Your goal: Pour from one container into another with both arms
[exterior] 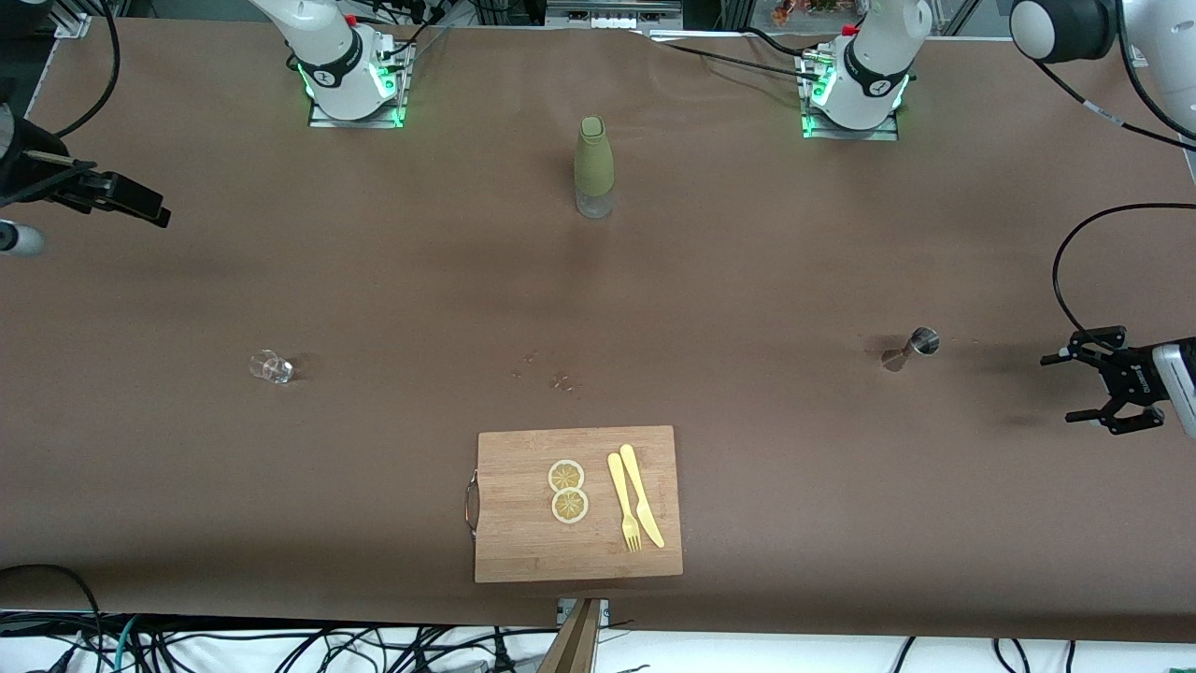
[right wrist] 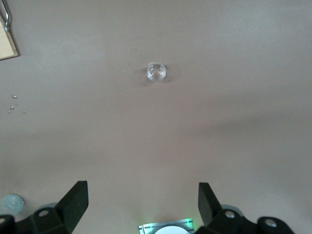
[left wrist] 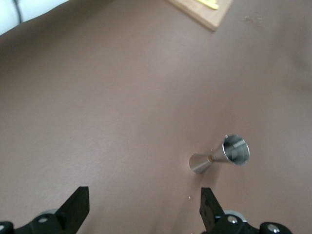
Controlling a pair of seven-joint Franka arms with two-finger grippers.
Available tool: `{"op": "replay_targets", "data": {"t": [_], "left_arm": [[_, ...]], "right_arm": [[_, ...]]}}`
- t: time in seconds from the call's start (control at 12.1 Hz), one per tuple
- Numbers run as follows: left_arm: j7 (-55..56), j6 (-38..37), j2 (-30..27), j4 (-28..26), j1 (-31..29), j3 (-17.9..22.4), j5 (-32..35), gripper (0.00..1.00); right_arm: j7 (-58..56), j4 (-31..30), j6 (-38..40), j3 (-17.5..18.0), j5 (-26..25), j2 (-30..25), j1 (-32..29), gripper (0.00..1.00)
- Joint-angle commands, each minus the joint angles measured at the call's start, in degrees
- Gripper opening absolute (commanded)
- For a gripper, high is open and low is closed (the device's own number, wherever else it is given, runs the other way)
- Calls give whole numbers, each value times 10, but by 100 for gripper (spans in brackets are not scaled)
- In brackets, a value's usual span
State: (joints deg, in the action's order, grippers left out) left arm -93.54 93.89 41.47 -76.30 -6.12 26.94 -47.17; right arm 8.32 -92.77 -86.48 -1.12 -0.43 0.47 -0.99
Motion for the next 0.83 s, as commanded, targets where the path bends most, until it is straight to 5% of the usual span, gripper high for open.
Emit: {"op": "replay_targets", "data": {"t": [0.0, 0.41, 0.74], "left_arm": [[97, 46, -37, -28, 31, 3, 56, 100], [407, 54, -81, -36, 96, 3, 107, 100], [506, 52, -103, -26, 148, 4, 172, 100]], "right_arm": [[-4, 0, -38, 3, -1, 1, -7, 100], [-9, 3, -46, 8, -2, 4, -8, 100], [-9, 4, -45, 8, 0, 4, -6, 100]]}}
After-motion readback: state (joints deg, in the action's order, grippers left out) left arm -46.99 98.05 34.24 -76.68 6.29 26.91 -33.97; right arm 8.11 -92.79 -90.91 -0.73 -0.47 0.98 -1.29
